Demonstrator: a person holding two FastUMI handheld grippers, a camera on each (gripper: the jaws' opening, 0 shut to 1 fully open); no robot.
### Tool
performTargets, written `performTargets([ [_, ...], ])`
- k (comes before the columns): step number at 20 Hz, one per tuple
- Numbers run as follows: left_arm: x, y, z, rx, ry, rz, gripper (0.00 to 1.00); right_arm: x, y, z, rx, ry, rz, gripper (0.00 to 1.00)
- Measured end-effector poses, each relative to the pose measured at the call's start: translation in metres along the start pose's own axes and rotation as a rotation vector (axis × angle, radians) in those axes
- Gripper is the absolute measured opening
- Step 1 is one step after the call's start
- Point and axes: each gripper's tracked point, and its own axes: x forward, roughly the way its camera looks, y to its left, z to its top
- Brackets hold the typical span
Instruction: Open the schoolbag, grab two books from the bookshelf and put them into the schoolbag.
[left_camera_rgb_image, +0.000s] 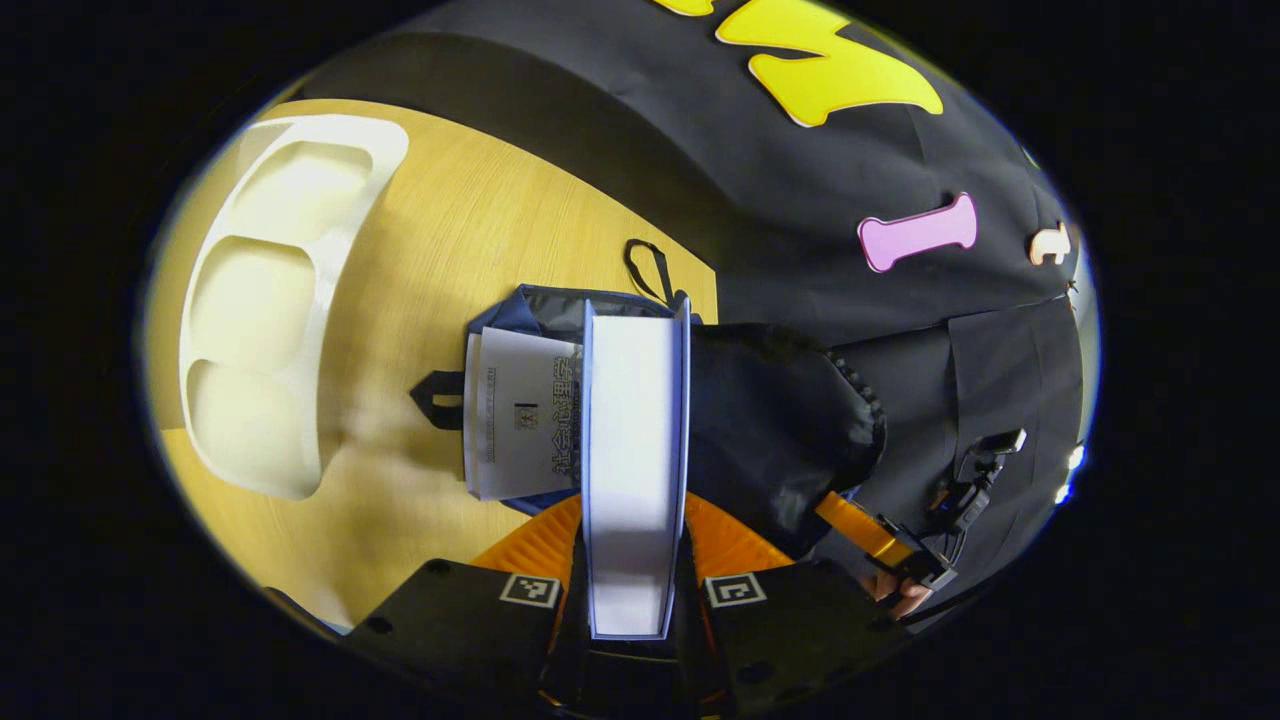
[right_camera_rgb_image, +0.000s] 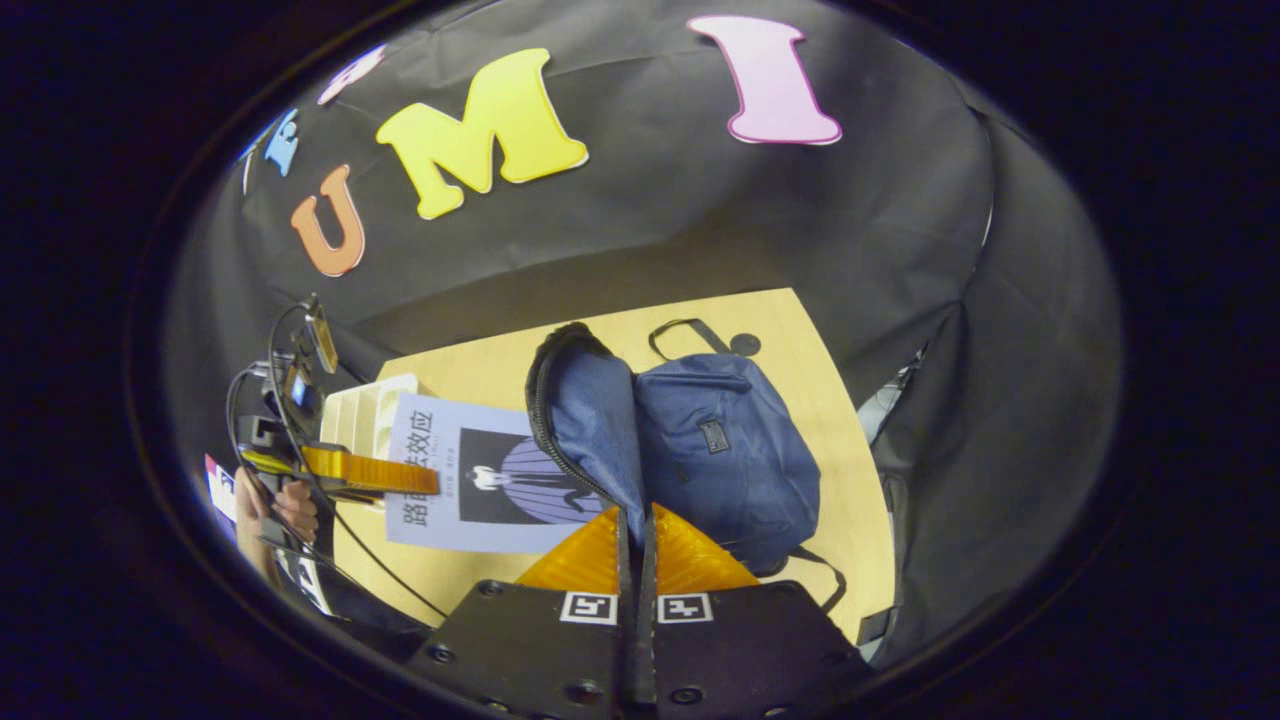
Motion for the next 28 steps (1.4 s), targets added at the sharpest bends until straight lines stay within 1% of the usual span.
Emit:
performTargets([
  [5,0.029,-0.004,0.003,-0.013,-0.019,-0.073,0.39,-0.006,0.002,0.009,-0.021,-0.015,-0.005,0.00],
  [12,0.063,-0.003,-0.002,-0.047,0.008,-0.146,0.39,-0.004,0.003,0.011,-0.026,-0.009,-0.014,0.00],
  [15,0.079,-0.001,-0.002,-0.059,0.021,-0.159,0.39,-0.003,0.004,0.012,-0.034,-0.007,-0.020,0.00],
  [17,0.086,-0.002,-0.001,-0.062,0.040,-0.151,0.39,-0.001,0.007,0.012,-0.039,-0.001,-0.016,0.00],
  [19,0.091,-0.001,-0.002,-0.042,0.051,-0.120,0.40,0.001,0.009,0.012,-0.038,0.002,-0.012,0.00],
  [20,0.095,0.004,-0.002,-0.021,0.051,-0.077,0.41,0.003,0.010,0.012,-0.039,0.004,-0.011,0.00],
  [21,0.095,0.014,-0.002,0.010,0.056,-0.031,0.48,0.005,0.010,0.012,-0.041,0.007,-0.012,0.00],
  [22,0.101,0.021,-0.004,0.027,0.063,0.001,0.52,0.007,0.011,0.011,-0.040,0.010,-0.009,0.00],
  [23,0.100,0.026,-0.005,0.017,0.072,0.024,0.72,0.008,0.013,0.011,-0.038,0.013,-0.005,0.00],
  [24,0.099,0.027,-0.005,0.008,0.082,0.042,0.62,0.010,0.014,0.010,-0.039,0.015,-0.004,0.00],
  [25,0.098,0.033,-0.005,0.014,0.086,0.077,0.77,0.010,0.014,0.011,-0.040,0.015,-0.003,0.00],
  [26,0.098,0.045,-0.006,0.040,0.091,0.136,0.66,0.012,0.015,0.010,-0.041,0.017,-0.003,0.00],
  [27,0.097,0.059,-0.005,0.082,0.092,0.204,0.85,0.013,0.016,0.009,-0.044,0.021,-0.002,0.00],
  [28,0.096,0.068,-0.002,0.112,0.090,0.242,0.76,0.014,0.016,0.008,-0.046,0.024,-0.001,0.00],
])
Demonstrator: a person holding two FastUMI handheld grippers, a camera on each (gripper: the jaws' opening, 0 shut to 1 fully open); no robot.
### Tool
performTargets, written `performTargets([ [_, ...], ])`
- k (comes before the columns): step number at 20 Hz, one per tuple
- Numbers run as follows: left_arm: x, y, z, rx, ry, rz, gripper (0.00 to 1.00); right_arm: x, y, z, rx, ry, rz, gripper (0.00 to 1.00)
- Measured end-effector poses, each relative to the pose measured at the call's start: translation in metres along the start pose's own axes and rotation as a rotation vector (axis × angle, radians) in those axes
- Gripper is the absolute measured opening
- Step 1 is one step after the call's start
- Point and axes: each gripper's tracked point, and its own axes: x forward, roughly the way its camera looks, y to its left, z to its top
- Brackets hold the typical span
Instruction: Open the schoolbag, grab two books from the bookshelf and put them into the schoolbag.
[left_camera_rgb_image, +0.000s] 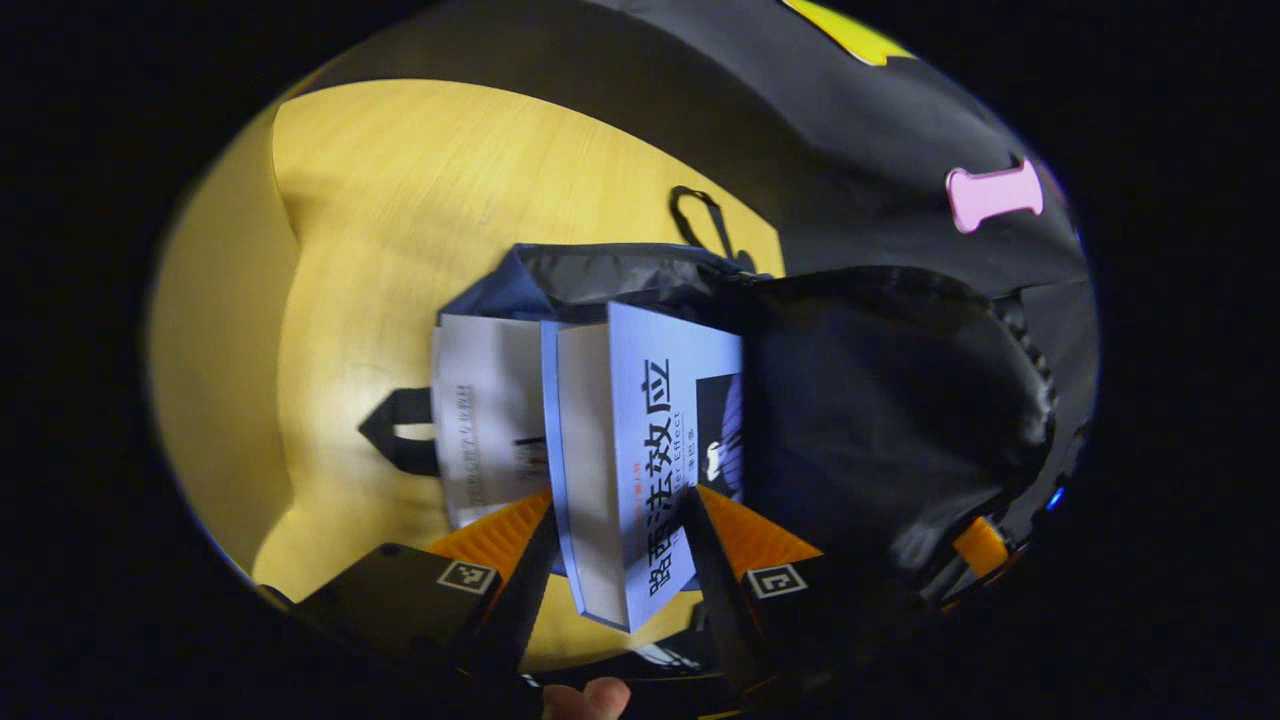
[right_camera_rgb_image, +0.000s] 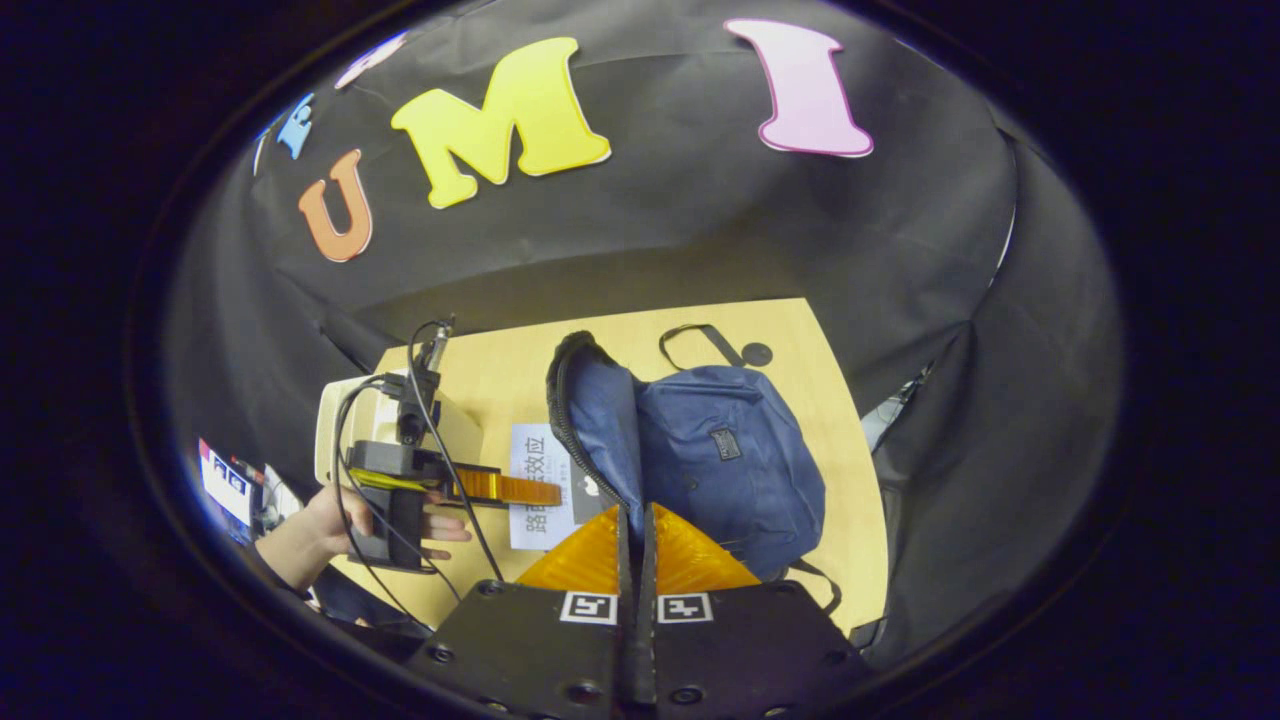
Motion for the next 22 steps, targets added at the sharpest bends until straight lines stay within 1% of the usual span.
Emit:
performTargets([
  [1,-0.001,0.004,0.001,-0.003,-0.002,0.019,0.90,0.001,0.002,0.000,-0.001,0.003,0.003,0.00],
  [2,-0.004,0.005,0.002,-0.008,-0.004,0.044,0.78,0.001,0.004,-0.001,-0.002,0.003,0.006,0.00],
  [3,-0.009,0.011,0.005,0.011,-0.020,0.082,0.78,0.002,0.005,-0.001,-0.005,0.004,0.007,0.00],
  [5,-0.021,0.028,0.017,0.088,-0.082,0.177,0.78,0.001,0.008,-0.001,-0.011,0.003,0.008,0.00],
  [6,-0.028,0.030,0.024,0.125,-0.114,0.204,0.78,0.002,0.010,-0.001,-0.013,0.003,0.010,0.00],
  [9,-0.053,0.024,0.041,0.224,-0.234,0.258,0.78,0.002,0.018,-0.002,-0.018,0.003,0.018,0.00],
  [11,-0.078,0.016,0.051,0.288,-0.319,0.290,0.78,0.002,0.022,-0.003,-0.025,0.003,0.022,0.00],
  [13,-0.105,0.008,0.064,0.356,-0.444,0.327,0.78,0.005,0.027,-0.005,-0.022,0.004,0.022,0.00],
  [15,-0.137,-0.002,0.074,0.397,-0.563,0.350,0.78,0.005,0.033,-0.007,-0.017,0.002,0.026,0.00],
  [16,-0.154,-0.005,0.077,0.404,-0.619,0.362,0.89,0.006,0.036,-0.008,-0.023,0.000,0.024,0.00],
  [17,-0.170,-0.008,0.079,0.406,-0.673,0.379,0.78,0.006,0.038,-0.009,-0.033,-0.003,0.020,0.00],
  [18,-0.192,-0.008,0.081,0.411,-0.725,0.396,0.78,0.006,0.042,-0.009,-0.041,-0.008,0.015,0.00],
  [19,-0.211,-0.009,0.082,0.422,-0.771,0.410,0.89,0.005,0.046,-0.011,-0.045,-0.010,0.013,0.00],
  [20,-0.229,-0.010,0.080,0.431,-0.815,0.422,0.86,0.004,0.049,-0.013,-0.048,-0.012,0.012,0.00],
  [21,-0.243,-0.010,0.078,0.435,-0.847,0.430,0.94,0.006,0.054,-0.015,-0.049,-0.013,0.011,0.01],
  [22,-0.255,-0.009,0.075,0.435,-0.870,0.440,0.97,0.006,0.059,-0.016,-0.046,-0.015,0.020,0.03],
])
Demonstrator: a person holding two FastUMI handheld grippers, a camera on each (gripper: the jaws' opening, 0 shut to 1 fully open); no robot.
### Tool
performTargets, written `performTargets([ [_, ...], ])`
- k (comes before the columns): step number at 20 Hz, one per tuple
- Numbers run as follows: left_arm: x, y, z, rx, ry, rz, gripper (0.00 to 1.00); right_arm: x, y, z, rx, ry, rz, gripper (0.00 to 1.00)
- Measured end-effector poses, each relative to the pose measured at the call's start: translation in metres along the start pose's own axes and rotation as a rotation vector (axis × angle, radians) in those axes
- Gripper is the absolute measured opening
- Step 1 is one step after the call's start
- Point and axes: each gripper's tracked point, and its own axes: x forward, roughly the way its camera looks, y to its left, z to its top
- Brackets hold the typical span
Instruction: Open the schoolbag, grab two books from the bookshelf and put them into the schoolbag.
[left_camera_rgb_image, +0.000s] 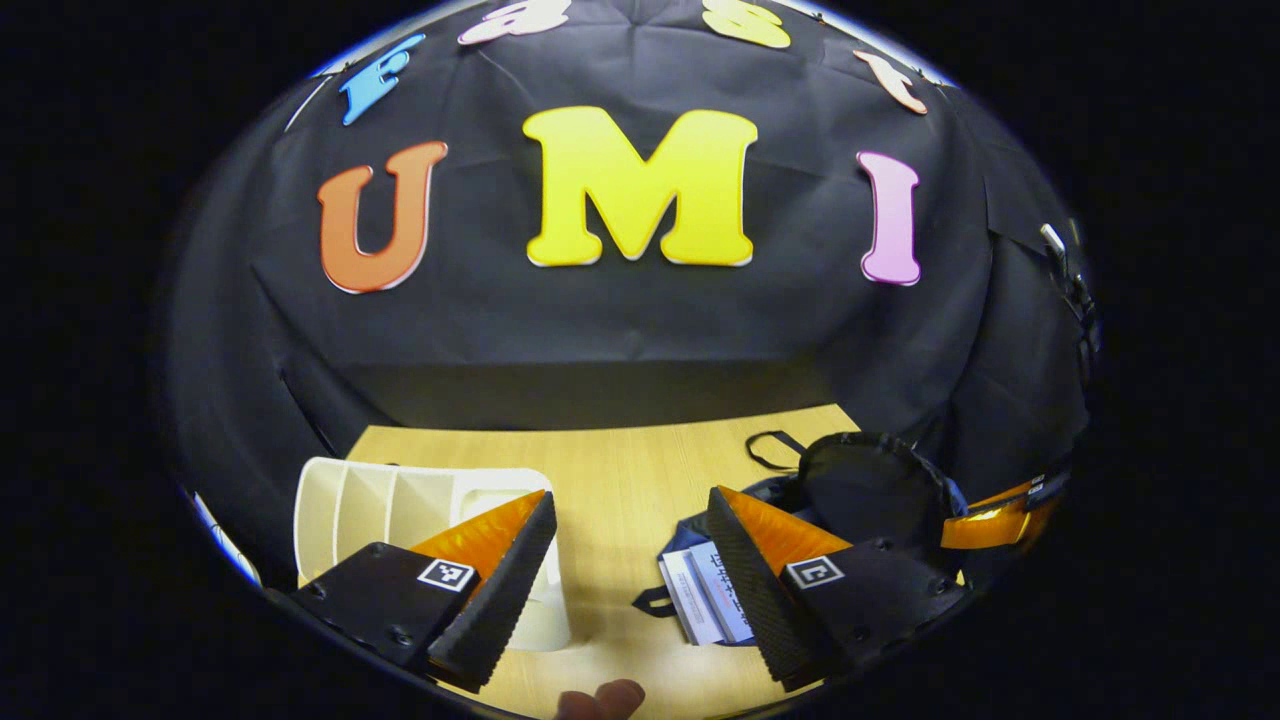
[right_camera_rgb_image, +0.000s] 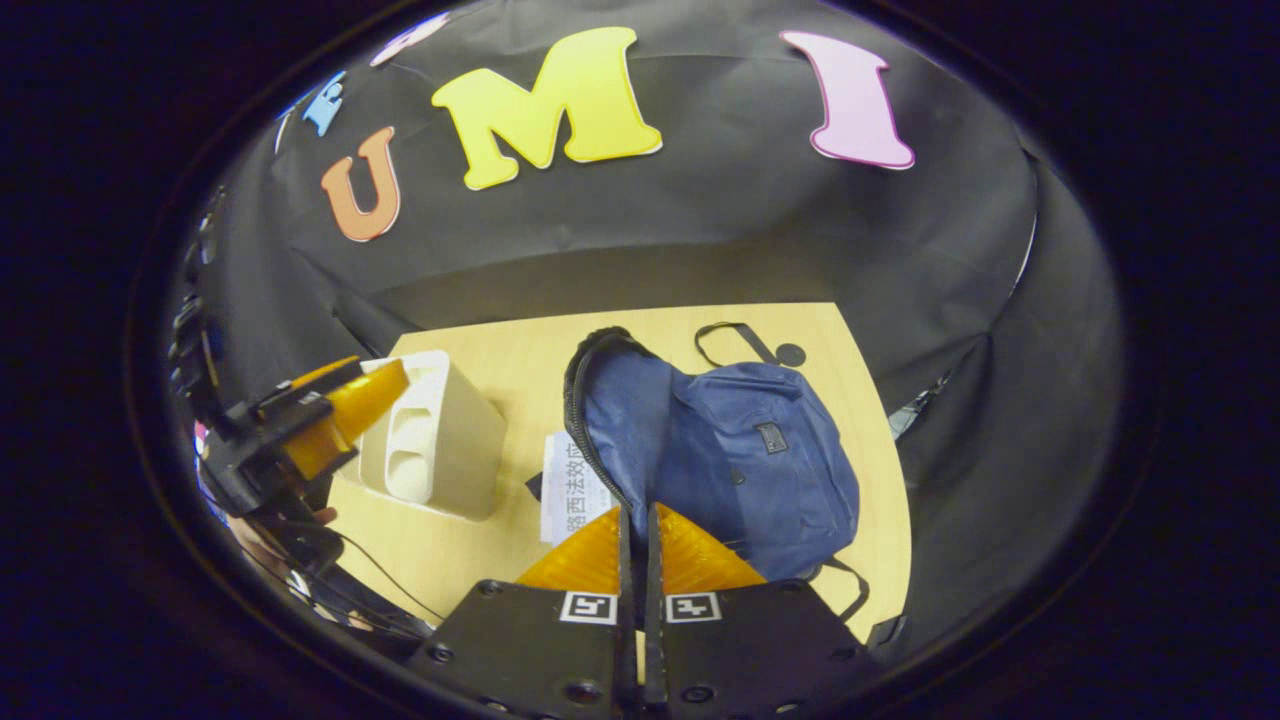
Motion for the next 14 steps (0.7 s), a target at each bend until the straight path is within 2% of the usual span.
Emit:
performTargets([
  [2,-0.014,0.013,0.009,-0.017,-0.042,0.017,0.98,0.000,0.018,0.000,0.031,-0.012,0.047,0.04],
  [4,-0.030,0.027,0.017,-0.038,-0.077,0.035,0.98,-0.007,0.030,0.003,0.031,-0.032,0.063,0.17],
  [5,-0.037,0.035,0.023,-0.044,-0.101,0.052,0.98,-0.009,0.035,0.005,0.020,-0.045,0.062,0.35],
  [6,-0.043,0.041,0.030,-0.045,-0.138,0.067,0.98,-0.012,0.042,0.007,0.014,-0.063,0.063,0.34],
  [10,-0.082,0.061,0.061,-0.030,-0.274,0.086,0.98,-0.027,0.065,0.020,0.018,-0.175,0.048,0.99],
  [11,-0.092,0.066,0.065,-0.022,-0.298,0.092,0.98,-0.031,0.072,0.025,0.024,-0.216,0.044,0.96],
  [14,-0.124,0.078,0.080,-0.025,-0.382,0.079,0.97,-0.056,0.097,0.050,0.058,-0.378,0.035,0.96],
])
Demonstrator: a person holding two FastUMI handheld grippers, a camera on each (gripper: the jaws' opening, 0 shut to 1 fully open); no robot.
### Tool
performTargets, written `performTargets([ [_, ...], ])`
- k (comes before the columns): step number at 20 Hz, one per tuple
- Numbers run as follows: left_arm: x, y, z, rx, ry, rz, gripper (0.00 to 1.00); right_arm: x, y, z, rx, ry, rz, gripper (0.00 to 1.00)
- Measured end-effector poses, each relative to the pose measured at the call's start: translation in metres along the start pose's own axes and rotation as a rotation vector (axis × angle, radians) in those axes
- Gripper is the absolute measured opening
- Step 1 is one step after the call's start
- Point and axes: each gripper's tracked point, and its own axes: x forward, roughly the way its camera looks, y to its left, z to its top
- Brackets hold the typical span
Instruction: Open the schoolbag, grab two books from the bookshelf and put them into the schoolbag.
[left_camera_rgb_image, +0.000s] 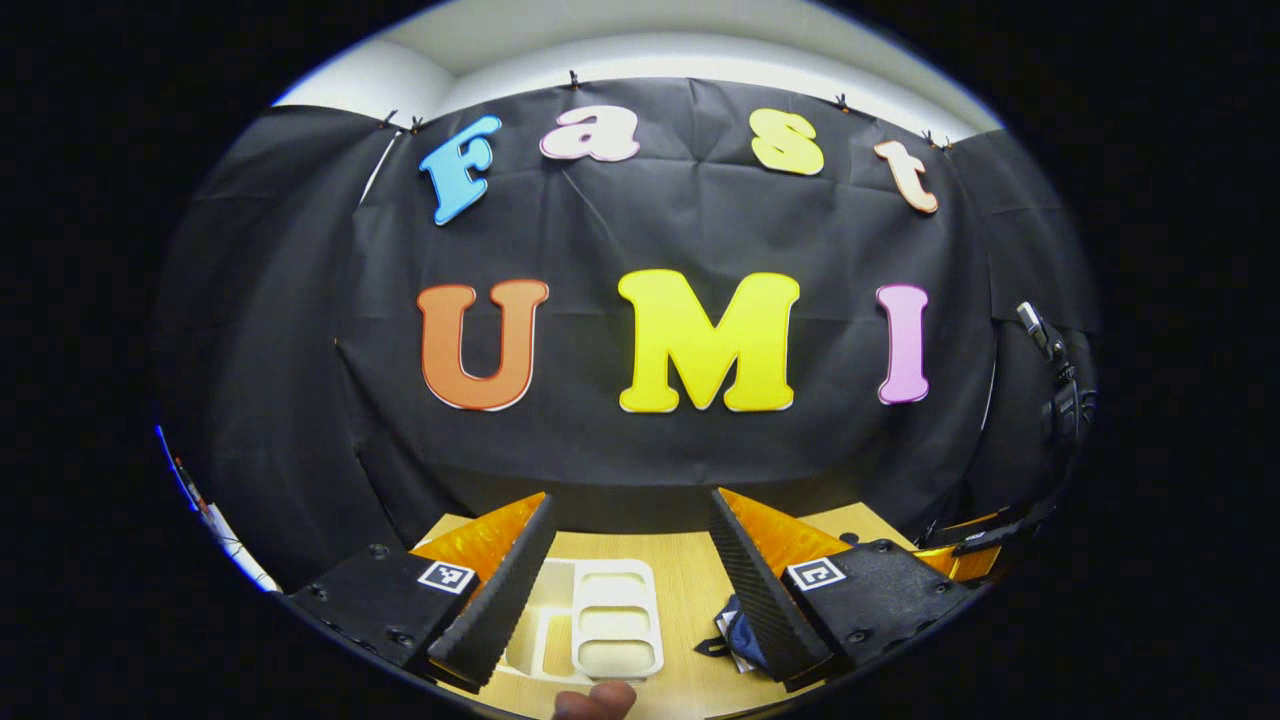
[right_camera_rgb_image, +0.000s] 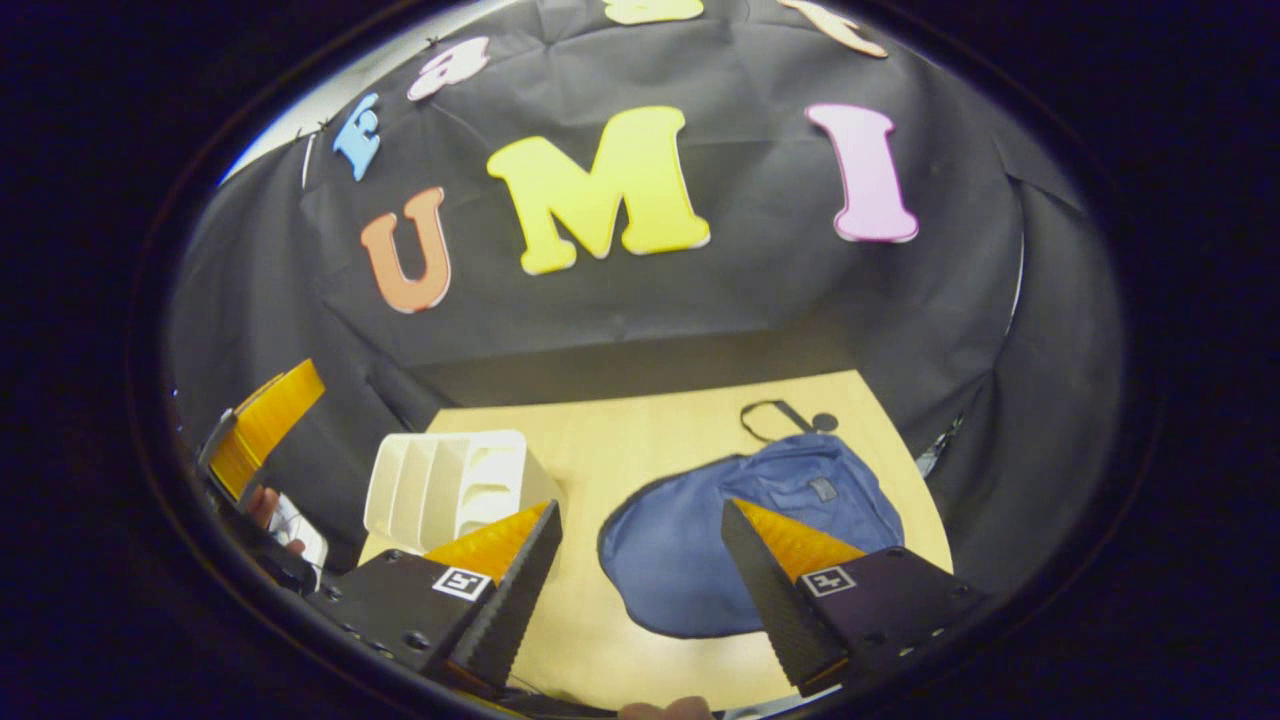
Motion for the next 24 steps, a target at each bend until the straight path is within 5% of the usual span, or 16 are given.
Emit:
performTargets([
  [10,-0.067,0.069,0.034,0.006,-0.109,0.149,0.97,-0.079,0.064,0.084,-0.121,-0.605,-0.137,0.96],
  [24,-0.087,0.099,0.045,-0.010,-0.177,0.184,0.97,-0.102,0.107,0.076,-0.121,-0.648,-0.100,0.98],
])
